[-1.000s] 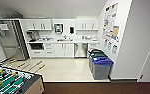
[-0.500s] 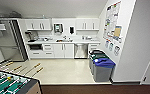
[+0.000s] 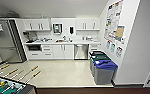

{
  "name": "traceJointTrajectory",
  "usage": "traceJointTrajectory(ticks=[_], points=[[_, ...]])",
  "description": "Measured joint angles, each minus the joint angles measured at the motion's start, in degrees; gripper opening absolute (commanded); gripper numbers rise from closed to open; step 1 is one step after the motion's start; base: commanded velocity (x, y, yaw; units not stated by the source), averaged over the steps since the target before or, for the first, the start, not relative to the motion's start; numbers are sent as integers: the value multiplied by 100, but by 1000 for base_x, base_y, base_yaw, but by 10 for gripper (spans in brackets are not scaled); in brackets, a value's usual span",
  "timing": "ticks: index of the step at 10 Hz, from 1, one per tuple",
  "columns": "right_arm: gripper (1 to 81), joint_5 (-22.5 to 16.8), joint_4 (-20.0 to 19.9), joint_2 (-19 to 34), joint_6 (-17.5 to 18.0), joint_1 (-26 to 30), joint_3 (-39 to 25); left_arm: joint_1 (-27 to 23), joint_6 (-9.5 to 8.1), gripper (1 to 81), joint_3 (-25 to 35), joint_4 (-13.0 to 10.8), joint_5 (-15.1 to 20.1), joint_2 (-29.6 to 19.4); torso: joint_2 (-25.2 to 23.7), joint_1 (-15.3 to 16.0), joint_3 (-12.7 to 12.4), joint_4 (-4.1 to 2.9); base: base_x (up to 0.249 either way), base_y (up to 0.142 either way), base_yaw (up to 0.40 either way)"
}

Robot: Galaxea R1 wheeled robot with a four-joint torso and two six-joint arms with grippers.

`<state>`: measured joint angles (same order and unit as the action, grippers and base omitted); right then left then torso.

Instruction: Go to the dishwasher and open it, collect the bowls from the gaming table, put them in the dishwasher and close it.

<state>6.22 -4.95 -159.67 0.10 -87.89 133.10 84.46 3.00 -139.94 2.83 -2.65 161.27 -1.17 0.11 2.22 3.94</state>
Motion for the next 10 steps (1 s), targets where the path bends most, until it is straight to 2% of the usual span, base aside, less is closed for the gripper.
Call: traceJointTrajectory(ticks=[10], points=[[811,12,0,16,0,-22,4,7,0,811,-2,0,4,23,0,-2,0,0,189,0,0]])
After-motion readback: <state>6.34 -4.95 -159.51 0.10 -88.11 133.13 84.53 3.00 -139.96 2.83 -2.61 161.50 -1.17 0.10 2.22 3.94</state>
